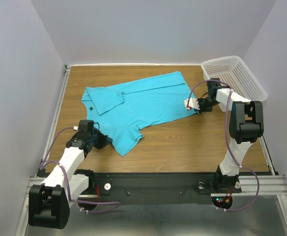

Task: Fold and stack the t-shirts
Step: Fold the tshirt

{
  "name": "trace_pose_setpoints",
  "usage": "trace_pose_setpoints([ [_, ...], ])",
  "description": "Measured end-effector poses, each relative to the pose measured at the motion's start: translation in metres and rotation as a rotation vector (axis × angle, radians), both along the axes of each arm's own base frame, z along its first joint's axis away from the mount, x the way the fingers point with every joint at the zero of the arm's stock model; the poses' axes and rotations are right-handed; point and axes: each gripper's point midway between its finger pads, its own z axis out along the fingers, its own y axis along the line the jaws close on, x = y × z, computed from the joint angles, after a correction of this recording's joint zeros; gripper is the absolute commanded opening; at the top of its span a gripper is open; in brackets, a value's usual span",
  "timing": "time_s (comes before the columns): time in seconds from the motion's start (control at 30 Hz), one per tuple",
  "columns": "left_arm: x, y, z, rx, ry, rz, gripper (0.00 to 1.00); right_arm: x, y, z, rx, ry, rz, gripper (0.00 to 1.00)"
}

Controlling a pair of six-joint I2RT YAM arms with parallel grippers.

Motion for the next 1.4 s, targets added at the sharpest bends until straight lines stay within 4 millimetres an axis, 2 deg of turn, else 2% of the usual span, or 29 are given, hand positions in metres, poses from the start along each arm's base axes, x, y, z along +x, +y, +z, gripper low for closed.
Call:
trace_pose_setpoints([
  [0.17, 0.003, 0.001, 0.016, -0.02, -0.035, 0.024, 0.0, 0.002, -0.007, 0.008, 0.059, 0.017, -0.069, 0.01],
  [0.37, 0.018, 0.0, 0.051, -0.051, -0.123, 0.046, 0.0, 0.013, -0.011, 0.026, 0.129, 0.001, -0.135, 0.01],
  [0.7, 0.021, 0.013, 0.059, -0.075, -0.113, 0.097, 0.0, 0.023, 0.0, 0.047, 0.235, 0.0, -0.202, 0.01],
  [0.83, 0.025, 0.024, 0.068, -0.081, -0.133, 0.126, 0.0, 0.034, -0.002, 0.063, 0.278, -0.023, -0.242, 0.01],
  [0.93, 0.025, 0.023, 0.071, -0.085, -0.141, 0.12, 0.0, 0.039, -0.007, 0.072, 0.296, -0.036, -0.272, 0.01],
  [1.4, 0.022, 0.016, 0.074, -0.129, -0.135, 0.094, 0.0, 0.04, -0.007, 0.066, 0.342, 0.009, -0.332, 0.01],
])
